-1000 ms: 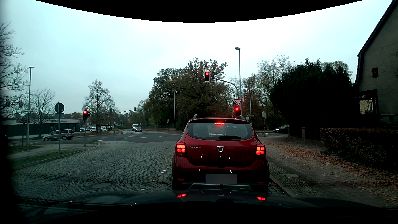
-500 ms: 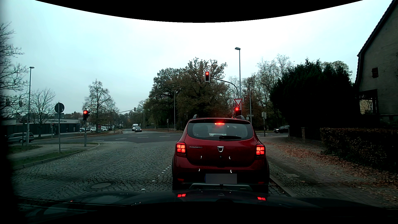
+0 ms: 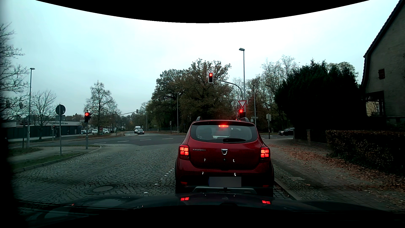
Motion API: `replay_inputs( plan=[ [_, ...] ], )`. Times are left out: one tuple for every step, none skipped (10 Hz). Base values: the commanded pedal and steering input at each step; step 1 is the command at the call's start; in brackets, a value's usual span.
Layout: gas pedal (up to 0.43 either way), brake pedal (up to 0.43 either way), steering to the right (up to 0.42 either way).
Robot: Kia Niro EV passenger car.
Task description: Follow the waypoints while adhering to traffic rules and regulations
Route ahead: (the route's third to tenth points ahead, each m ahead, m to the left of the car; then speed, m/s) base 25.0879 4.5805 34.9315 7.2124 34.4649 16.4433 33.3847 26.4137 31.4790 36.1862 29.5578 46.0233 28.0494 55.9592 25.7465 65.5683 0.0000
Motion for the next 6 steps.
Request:
replay_inputs(
  plan=[
    [0.0,0.409,0.003],
    [0.0,0.409,0.002],
    [0.0,0.409,0.003],
    [0.0,0.409,0.003],
    [0.0,0.409,0.003],
    [0.0,0.409,0.003]
  ],
)
